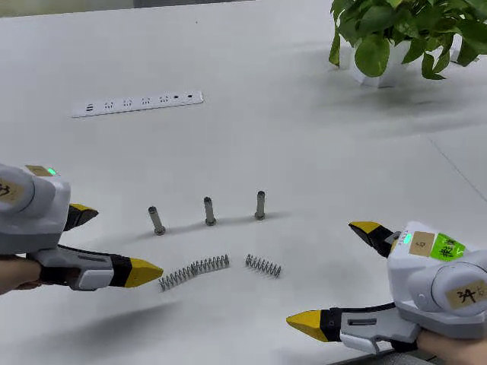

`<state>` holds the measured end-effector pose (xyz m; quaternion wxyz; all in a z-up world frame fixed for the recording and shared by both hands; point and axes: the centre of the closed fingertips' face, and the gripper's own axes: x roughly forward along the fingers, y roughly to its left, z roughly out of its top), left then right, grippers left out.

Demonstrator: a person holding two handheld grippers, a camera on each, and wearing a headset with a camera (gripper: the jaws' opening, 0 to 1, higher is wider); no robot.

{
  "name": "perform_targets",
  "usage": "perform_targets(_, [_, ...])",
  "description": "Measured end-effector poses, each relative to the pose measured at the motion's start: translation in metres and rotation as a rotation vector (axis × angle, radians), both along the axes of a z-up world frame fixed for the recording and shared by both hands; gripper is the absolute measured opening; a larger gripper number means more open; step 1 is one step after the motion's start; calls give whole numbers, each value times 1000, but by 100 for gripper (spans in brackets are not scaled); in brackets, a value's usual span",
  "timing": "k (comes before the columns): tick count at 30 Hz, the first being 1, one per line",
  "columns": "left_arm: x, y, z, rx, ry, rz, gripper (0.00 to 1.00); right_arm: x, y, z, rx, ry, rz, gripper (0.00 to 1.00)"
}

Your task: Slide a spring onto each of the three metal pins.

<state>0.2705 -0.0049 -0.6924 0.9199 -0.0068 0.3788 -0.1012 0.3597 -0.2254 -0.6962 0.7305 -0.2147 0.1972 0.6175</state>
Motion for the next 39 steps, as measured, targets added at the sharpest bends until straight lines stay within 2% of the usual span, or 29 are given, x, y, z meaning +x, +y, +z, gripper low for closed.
perform_targets(4, [-8,4,-9,0,-17,-6,96,1,0,0,-1,1,-3,99])
perform_targets(8, [-12,-11,-5,-4,-43,-13,95,1,-1,-1,-1,4,-7,99])
perform_targets(12, [-16,-12,-12,-29,-63,-11,95,1,-1,-2,-5,1,-4,99])
perform_targets(14, [-20,-20,-14,-37,-72,-17,94,1,-2,-3,-7,1,-3,99])
perform_targets(16, [-24,-24,-17,-38,-70,-21,93,1,-2,-3,-9,2,-1,99])
perform_targets(18, [-26,-26,-20,-44,-82,-27,93,0,-1,-3,-12,3,3,99])
perform_targets(24, [-30,-35,-20,-65,-121,-31,91,0,-2,-5,-19,2,7,99])
perform_targets(28, [-34,-47,-21,-82,-130,-43,89,0,-3,-7,-23,4,11,99])
perform_targets(30, [-35,-51,-23,-72,-130,-54,87,-1,-4,-7,-27,5,14,99])
perform_targets(32, [-36,-52,-27,-75,-130,-57,84,-1,-4,-8,-31,2,14,99])
perform_targets(33, [-36,-51,-30,-72,-120,-53,83,-1,-4,-8,-31,3,14,99])
perform_targets(35, [-37,-50,-34,-46,-110,-59,81,0,-4,-8,-31,4,14,99])
perform_targets(39, [-35,-54,-34,-45,-120,-74,77,-1,-5,-8,-33,5,13,99])
